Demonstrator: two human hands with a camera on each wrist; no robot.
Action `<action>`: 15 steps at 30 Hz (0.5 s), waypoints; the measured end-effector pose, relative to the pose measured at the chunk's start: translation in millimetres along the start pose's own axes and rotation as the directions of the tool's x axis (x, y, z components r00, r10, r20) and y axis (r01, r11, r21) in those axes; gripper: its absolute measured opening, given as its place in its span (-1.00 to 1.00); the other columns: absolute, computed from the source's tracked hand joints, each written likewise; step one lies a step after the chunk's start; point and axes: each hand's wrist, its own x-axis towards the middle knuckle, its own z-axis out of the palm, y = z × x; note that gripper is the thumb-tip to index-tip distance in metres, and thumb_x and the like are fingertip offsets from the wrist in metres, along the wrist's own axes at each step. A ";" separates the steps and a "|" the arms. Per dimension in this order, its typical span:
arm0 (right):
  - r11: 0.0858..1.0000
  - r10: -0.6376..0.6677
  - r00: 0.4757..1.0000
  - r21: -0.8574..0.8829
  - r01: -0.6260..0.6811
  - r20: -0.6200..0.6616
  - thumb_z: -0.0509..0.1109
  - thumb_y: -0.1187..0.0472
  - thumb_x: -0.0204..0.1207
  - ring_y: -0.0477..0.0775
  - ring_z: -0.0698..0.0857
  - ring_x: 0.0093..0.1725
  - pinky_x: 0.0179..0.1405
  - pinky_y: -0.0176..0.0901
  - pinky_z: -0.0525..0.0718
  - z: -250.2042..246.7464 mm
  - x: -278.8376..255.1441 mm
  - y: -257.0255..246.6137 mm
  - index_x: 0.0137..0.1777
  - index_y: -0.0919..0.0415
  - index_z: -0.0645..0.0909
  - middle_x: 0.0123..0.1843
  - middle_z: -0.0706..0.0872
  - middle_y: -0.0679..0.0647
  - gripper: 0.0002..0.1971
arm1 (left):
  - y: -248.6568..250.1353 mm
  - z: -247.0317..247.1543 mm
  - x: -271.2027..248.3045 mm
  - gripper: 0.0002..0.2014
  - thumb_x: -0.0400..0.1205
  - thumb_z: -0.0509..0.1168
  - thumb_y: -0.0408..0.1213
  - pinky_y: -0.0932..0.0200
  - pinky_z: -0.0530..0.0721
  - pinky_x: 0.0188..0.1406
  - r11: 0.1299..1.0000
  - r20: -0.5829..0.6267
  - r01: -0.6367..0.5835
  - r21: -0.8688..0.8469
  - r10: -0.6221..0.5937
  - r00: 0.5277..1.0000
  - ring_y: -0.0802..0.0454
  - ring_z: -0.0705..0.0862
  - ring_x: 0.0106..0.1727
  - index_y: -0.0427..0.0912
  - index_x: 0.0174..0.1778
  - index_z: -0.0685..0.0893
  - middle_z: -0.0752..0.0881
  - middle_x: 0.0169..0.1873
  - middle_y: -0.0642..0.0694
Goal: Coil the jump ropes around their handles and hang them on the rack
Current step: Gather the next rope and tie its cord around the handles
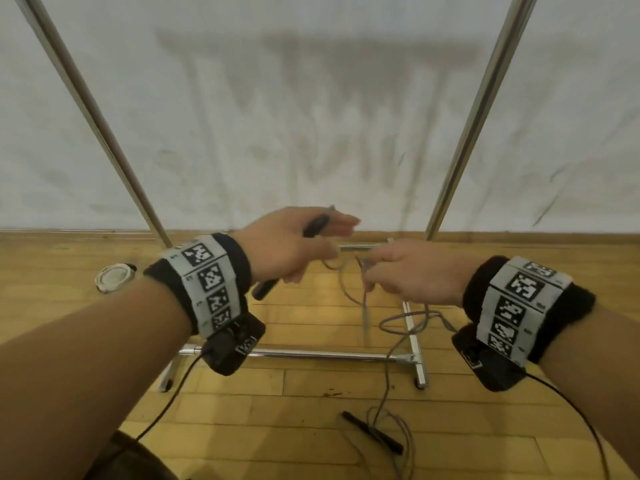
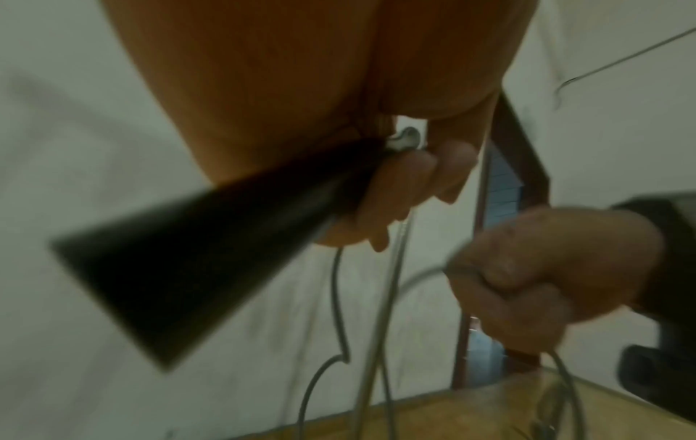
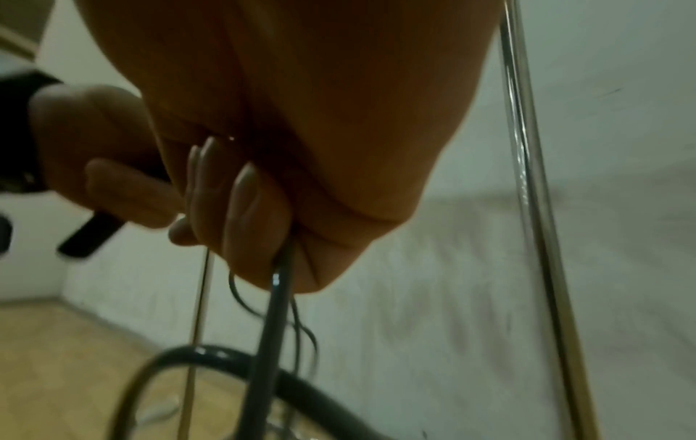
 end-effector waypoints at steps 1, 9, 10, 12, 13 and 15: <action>0.994 -0.003 1.000 0.109 0.004 -0.012 0.32 0.07 0.65 -0.15 0.54 -0.44 -0.46 -0.26 0.51 -3.8 -1.0 -7.3 -0.14 0.05 0.75 -0.40 0.57 -0.15 -0.79 | 5.6 8.3 2.5 -0.62 0.59 0.45 0.04 0.18 0.61 -0.49 1.000 0.074 -0.016 -0.022 0.018 0.997 0.07 0.61 -0.52 0.35 0.35 0.72 0.84 0.25 0.21; 0.891 -0.018 1.000 0.453 0.027 -0.024 0.23 0.20 0.79 -0.07 0.28 -0.56 -0.56 -0.20 0.24 -7.4 -4.8 1.3 -0.15 0.23 0.55 -0.49 0.36 -0.03 -0.75 | 3.5 -9.1 16.3 -0.76 0.52 0.45 0.21 0.26 0.43 -0.61 0.998 -0.233 -0.036 -0.050 0.023 0.972 0.20 0.43 -0.60 0.13 -0.28 0.80 0.55 -0.60 0.19; 0.889 -0.009 1.000 0.458 0.015 -0.015 0.21 0.18 0.81 -0.06 0.29 -0.54 -0.53 -0.17 0.26 -5.2 -3.9 10.3 -0.13 0.24 0.53 -0.47 0.36 -0.02 -0.73 | -2.3 -19.3 17.6 -0.77 0.54 0.46 0.17 0.23 0.43 -0.59 0.995 -0.343 -0.026 -0.092 -0.007 0.939 0.20 0.43 -0.60 0.14 -0.30 0.80 0.56 -0.59 0.20; 0.914 0.008 1.000 0.406 -0.004 -0.007 0.17 0.14 0.84 -0.03 0.37 -0.52 -0.46 -0.10 0.40 -2.4 -3.0 32.0 -0.11 0.25 0.53 -0.44 0.41 0.02 -0.70 | -15.3 -40.8 17.8 -0.76 0.52 0.47 0.15 0.15 0.43 -0.60 0.988 -0.537 -0.006 -0.156 -0.080 0.840 0.14 0.43 -0.59 0.09 -0.34 0.79 0.55 -0.57 0.16; 0.941 0.022 1.000 0.337 -0.017 -0.013 0.15 0.11 0.84 -0.01 0.45 -0.51 -0.41 -0.05 0.51 -1.4 -2.3 44.0 -0.11 0.24 0.54 -0.44 0.46 0.04 -0.68 | -22.5 -50.9 17.4 -0.74 0.51 0.46 0.14 0.13 0.42 -0.58 0.985 -0.612 0.005 -0.175 -0.112 0.783 0.10 0.42 -0.60 0.05 -0.36 0.78 0.55 -0.55 0.13; 0.993 0.097 0.995 0.076 -0.095 -0.015 0.14 0.03 0.84 -0.05 0.60 -0.48 -0.26 -0.02 0.65 1.8 -0.2 67.7 -0.12 0.18 0.56 -0.41 0.61 0.05 -0.65 | -37.1 -70.0 15.4 -0.74 0.53 0.44 0.08 0.10 0.43 -0.53 0.968 -0.726 0.026 -0.250 -0.206 0.656 0.07 0.43 -0.59 -0.02 -0.33 0.76 0.59 -0.47 0.04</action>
